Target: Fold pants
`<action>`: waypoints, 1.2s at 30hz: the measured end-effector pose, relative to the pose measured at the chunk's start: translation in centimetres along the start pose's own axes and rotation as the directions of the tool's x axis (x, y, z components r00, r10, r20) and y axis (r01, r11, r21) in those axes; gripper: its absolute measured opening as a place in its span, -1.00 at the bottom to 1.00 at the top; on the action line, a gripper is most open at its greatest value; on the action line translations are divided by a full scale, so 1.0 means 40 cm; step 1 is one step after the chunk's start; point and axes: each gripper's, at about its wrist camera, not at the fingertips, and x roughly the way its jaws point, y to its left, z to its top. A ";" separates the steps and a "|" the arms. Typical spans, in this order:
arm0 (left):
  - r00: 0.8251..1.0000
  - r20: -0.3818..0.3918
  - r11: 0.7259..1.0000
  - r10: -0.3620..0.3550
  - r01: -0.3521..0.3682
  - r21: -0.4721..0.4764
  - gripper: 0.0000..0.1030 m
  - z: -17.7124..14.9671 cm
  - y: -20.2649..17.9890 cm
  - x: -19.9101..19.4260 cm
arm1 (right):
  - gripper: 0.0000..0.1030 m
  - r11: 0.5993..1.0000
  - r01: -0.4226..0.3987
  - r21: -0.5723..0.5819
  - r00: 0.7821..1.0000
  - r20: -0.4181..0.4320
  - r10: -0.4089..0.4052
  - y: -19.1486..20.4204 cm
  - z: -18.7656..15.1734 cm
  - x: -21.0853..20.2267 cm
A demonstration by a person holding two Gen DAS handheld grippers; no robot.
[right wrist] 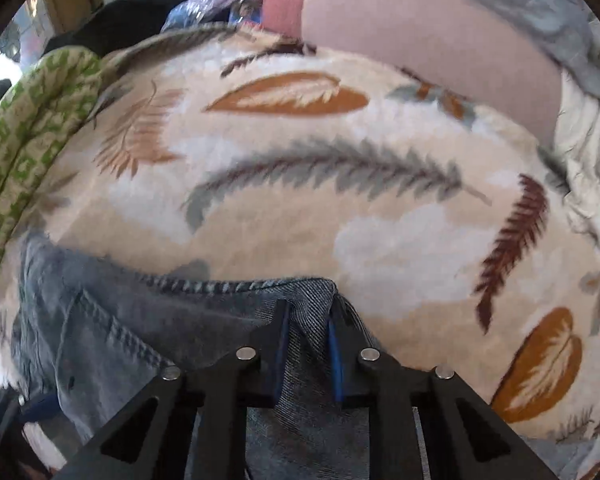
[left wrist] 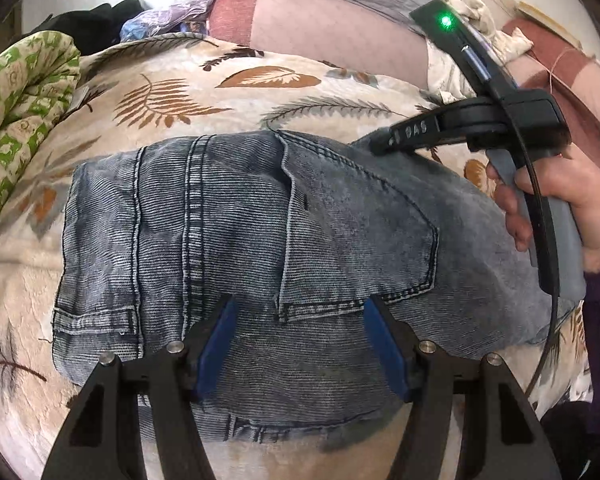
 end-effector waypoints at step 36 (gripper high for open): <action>0.990 0.039 0.990 0.133 -0.134 0.043 0.29 -0.019 -0.013 0.000 | 0.20 0.885 -0.210 0.416 0.971 0.198 0.137 -0.273 -0.510 -0.261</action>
